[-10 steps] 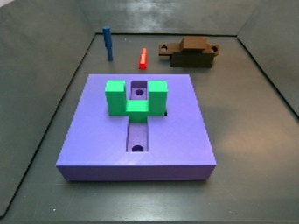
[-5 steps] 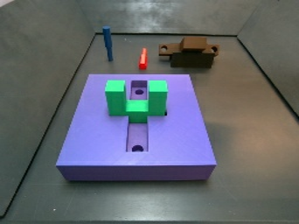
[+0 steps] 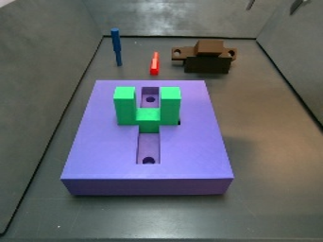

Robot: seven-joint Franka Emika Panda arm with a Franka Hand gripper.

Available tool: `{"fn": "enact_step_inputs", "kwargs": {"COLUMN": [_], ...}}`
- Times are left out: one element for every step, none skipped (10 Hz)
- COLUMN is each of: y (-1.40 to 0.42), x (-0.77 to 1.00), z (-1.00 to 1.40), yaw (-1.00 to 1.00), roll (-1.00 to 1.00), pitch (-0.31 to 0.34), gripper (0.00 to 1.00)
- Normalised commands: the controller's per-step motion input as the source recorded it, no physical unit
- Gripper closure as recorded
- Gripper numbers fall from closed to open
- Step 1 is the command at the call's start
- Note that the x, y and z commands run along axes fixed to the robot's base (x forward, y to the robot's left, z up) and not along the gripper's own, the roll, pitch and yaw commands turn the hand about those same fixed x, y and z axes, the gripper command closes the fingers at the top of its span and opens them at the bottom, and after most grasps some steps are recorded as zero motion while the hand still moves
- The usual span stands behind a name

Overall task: Pick up the brown object. Move up. Place the brown object on the fixture. Regrasp the brown object. Move to above the board. Insert the brown object.
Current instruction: Regrasp the brown object.

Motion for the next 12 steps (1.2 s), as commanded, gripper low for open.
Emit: {"fn": "enact_step_inputs", "kwargs": {"y": [0.11,0.13,0.04,0.01,0.10,0.14,0.17,0.18,0.10,0.08,0.09,0.21], "x": [0.00,0.00,-0.03,0.00,-0.04,-0.12,-0.28,-0.39,-0.36,-0.29,-0.27,-0.39], "z": [-0.44,-0.49,-0.43,-0.32,-0.13,-0.02,-0.04,-0.23,-0.27,-0.18,-0.11,0.00], "yaw": [0.39,0.95,1.00,1.00,0.79,0.61,0.45,0.40,0.33,0.26,0.23,0.11], "roll": [0.22,0.01,0.06,0.16,0.62,0.73,0.82,0.80,0.87,0.52,0.16,-0.31], "pitch": [0.000,-0.063,-0.031,-0.014,0.000,0.069,0.086,0.054,0.051,0.000,0.000,-0.006], "gripper": [0.00,0.00,0.00,0.00,0.00,0.00,0.00,0.00,0.00,0.00,0.00,0.00]}}
